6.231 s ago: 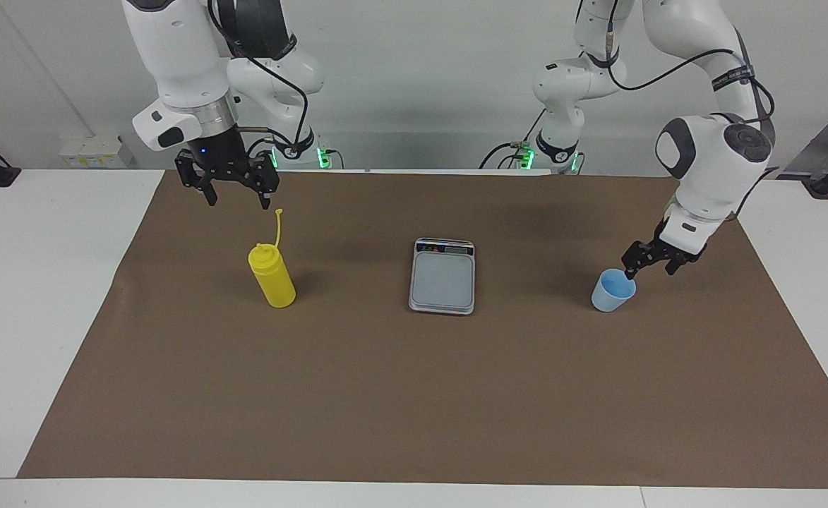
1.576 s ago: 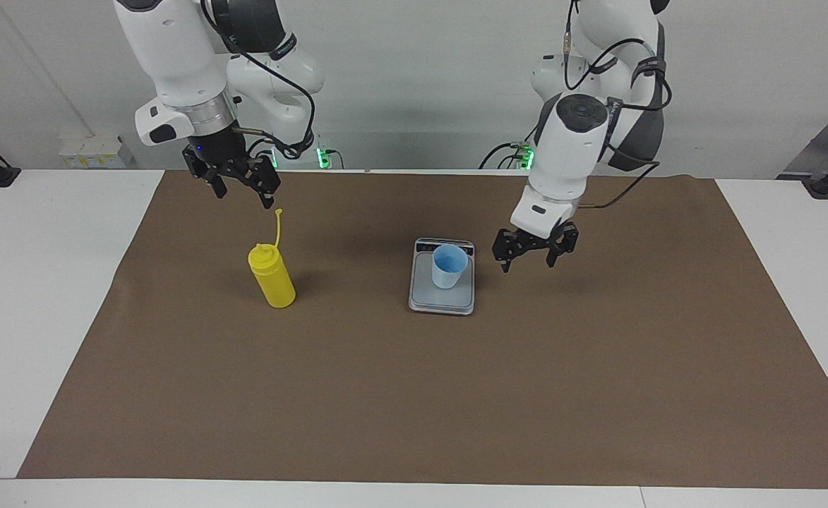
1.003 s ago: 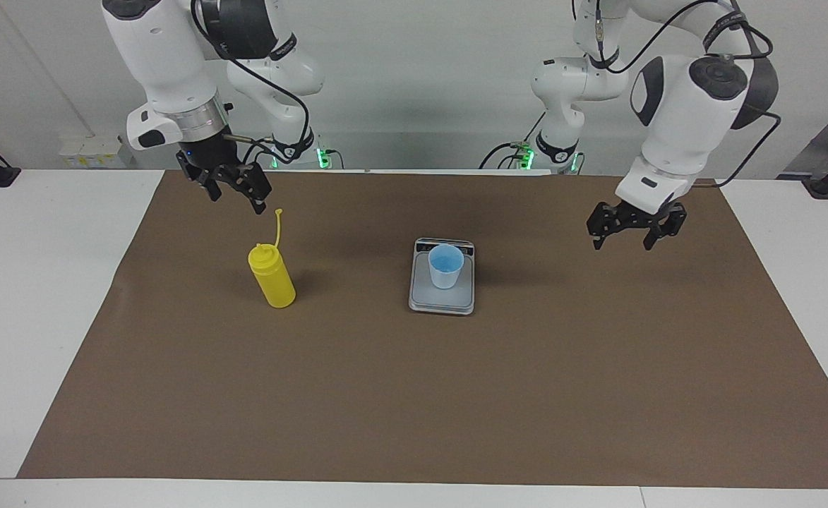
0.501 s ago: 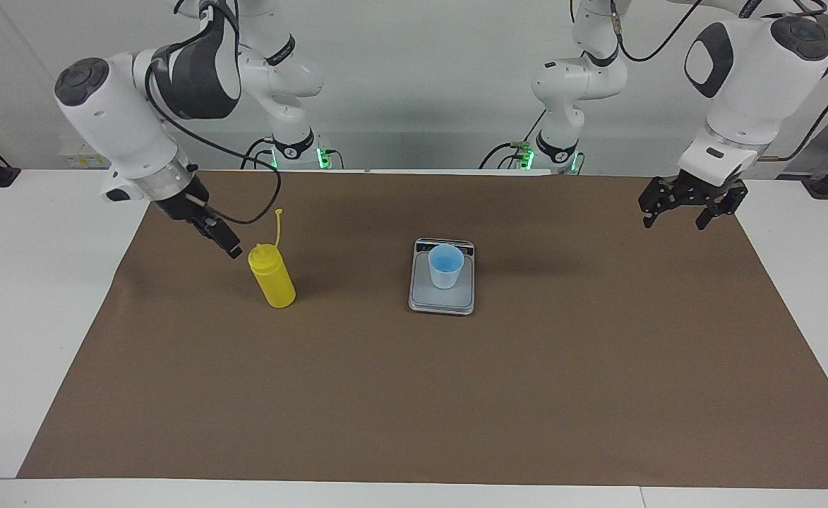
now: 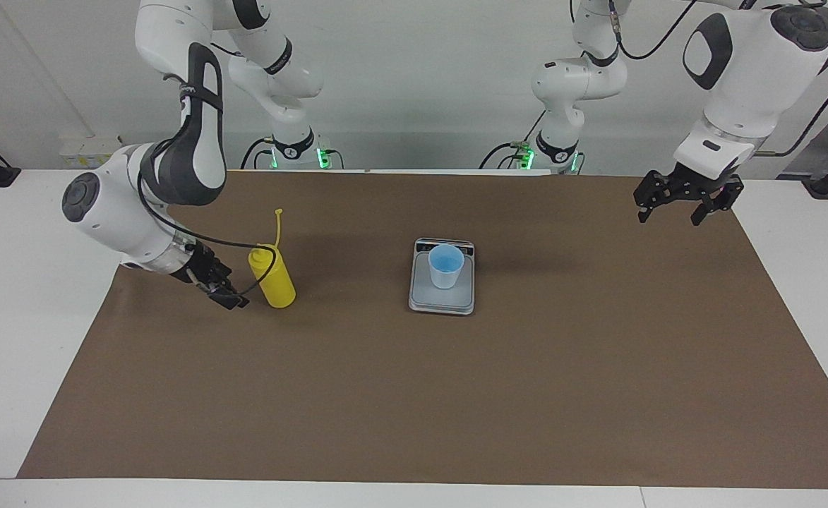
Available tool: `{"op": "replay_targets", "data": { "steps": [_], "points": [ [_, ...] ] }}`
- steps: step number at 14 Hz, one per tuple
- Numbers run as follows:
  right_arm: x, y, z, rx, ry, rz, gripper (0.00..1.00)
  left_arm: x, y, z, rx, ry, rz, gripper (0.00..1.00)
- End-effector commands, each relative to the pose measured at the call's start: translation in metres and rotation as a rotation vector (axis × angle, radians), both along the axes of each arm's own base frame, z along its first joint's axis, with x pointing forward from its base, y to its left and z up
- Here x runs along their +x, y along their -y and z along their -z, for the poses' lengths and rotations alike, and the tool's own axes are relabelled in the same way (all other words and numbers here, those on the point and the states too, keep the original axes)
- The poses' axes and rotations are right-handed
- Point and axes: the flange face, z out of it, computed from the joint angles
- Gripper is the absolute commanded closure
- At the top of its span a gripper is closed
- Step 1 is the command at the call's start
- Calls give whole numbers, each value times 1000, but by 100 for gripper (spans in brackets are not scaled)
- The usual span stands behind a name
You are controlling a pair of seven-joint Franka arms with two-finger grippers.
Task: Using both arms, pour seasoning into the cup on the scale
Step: 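Lower the right gripper onto the yellow bottle and grasp it, then lift the yellow bottle with the right gripper over the cup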
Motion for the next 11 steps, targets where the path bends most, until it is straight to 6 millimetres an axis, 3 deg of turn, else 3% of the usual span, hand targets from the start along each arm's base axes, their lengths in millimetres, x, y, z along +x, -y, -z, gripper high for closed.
{"op": "replay_targets", "data": {
  "steps": [1,4,9,10,11],
  "points": [
    [2,4,27,98,-64,54,0,-1,3,-16,-1,-8,6,0],
    [-7,-11,43,184,-128,66,0,-5,1,-6,2,-27,6,0],
    [-36,-29,46,239,-255,-31,0,-4,-8,-14,-40,-8,-24,0],
    [-37,-28,45,238,-253,-30,6,-6,-9,-15,-53,-16,-30,0],
    [-36,-25,45,238,-247,-25,33,-6,-8,-15,-56,-15,-29,0]
  ]
}}
